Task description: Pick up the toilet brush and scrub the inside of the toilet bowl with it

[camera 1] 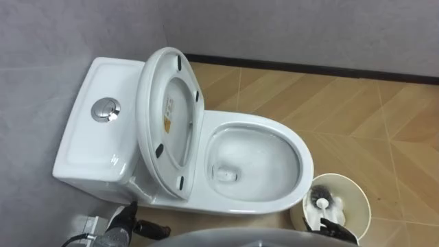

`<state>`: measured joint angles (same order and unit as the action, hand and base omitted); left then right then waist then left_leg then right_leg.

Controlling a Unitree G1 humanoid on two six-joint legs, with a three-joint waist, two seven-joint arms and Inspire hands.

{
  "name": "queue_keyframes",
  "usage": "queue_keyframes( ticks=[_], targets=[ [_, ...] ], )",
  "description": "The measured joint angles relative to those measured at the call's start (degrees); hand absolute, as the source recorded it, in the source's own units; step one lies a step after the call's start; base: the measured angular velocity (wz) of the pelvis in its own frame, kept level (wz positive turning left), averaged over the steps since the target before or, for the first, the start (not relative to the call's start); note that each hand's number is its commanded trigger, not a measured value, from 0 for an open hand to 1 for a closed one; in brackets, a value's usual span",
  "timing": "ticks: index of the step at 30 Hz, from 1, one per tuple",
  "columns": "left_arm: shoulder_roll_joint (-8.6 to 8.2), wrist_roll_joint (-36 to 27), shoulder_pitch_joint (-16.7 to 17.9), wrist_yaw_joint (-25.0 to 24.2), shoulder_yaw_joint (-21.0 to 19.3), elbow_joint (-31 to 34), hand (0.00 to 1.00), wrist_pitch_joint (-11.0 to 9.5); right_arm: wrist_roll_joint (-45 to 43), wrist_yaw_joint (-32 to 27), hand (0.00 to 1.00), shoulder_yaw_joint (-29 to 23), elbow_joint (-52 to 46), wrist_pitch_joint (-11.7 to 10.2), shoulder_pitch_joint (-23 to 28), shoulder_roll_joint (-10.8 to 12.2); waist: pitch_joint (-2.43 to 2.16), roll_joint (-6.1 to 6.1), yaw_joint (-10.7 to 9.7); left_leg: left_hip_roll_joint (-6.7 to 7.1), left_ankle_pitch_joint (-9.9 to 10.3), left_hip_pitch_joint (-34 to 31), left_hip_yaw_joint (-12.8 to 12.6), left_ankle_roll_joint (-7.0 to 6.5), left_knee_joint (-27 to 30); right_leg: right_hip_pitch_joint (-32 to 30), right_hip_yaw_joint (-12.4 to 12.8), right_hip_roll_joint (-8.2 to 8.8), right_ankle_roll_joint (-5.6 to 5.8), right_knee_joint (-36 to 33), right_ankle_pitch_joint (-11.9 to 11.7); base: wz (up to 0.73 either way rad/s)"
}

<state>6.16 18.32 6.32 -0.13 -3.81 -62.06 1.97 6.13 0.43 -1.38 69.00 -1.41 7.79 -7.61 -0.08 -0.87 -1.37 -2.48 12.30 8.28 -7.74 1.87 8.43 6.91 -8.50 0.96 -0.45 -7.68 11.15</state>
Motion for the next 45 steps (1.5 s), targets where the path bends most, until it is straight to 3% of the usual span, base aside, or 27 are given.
queue_keyframes(
  ticks=[6, 13, 23, 33, 42, 45],
  targets=[
    [0.11, 0.0, 0.0, 0.0, 0.0, 0.0, 0.00, 0.0, -0.2, 0.5, 0.00, 0.0, 0.0, 0.0, 0.1, 0.0, -0.13, -0.32, 0.0, 0.00, 0.0, -0.1, -0.1, 0.00, 0.0, -0.1, 0.2, -0.04, 0.00, 0.0, 0.0, -0.01],
    [0.17, -1.5, 0.9, 1.9, 0.1, 0.1, 0.00, 0.0, -1.0, -0.6, 0.00, 0.0, -0.3, 0.0, 0.2, 0.0, 0.01, -0.02, -0.3, 0.01, 0.0, 0.0, -0.1, 0.00, 0.0, -0.1, 0.5, -0.05, 0.00, 0.0, 0.0, 0.00],
    [0.23, -1.9, 2.0, 4.6, 0.1, 0.0, 0.00, -2.3, -9.0, -8.0, 0.00, -1.3, -0.5, -1.4, 0.0, 0.3, -0.01, -0.19, -0.2, 0.01, 0.0, 0.2, -0.1, 0.00, 0.0, 0.0, 0.5, -0.04, 0.00, -0.3, 0.0, 0.00],
    [0.35, -1.9, 2.6, 6.2, 0.3, 0.0, 0.00, -2.4, -8.4, -13.5, 0.00, -1.3, -0.5, -1.8, -0.4, 0.3, -0.02, -0.48, 0.1, 0.09, 0.0, 0.3, 0.4, 0.00, 0.0, 0.3, 0.5, -0.03, 0.03, -0.2, 0.0, 0.00],
    [1.53, -1.9, 2.7, 6.2, 1.1, 0.1, 0.00, -2.4, -6.5, -16.8, 0.00, -3.4, 1.0, -2.2, -1.2, 0.2, 0.35, 0.03, -1.3, 0.32, 0.0, -1.8, 1.7, 0.00, 0.3, -0.6, -1.0, 0.32, 0.10, -0.5, 0.1, 0.09],
    [1.49, -1.9, 2.4, 6.2, 1.1, 0.1, 0.00, -2.4, -6.2, -17.5, 0.00, -4.3, 2.6, -2.2, -2.2, 0.2, 0.21, 0.43, -1.4, 0.33, 0.0, -3.8, 1.8, -0.02, 0.8, -2.9, -1.0, 0.48, 0.12, -1.6, 0.1, 0.03]
  ],
)
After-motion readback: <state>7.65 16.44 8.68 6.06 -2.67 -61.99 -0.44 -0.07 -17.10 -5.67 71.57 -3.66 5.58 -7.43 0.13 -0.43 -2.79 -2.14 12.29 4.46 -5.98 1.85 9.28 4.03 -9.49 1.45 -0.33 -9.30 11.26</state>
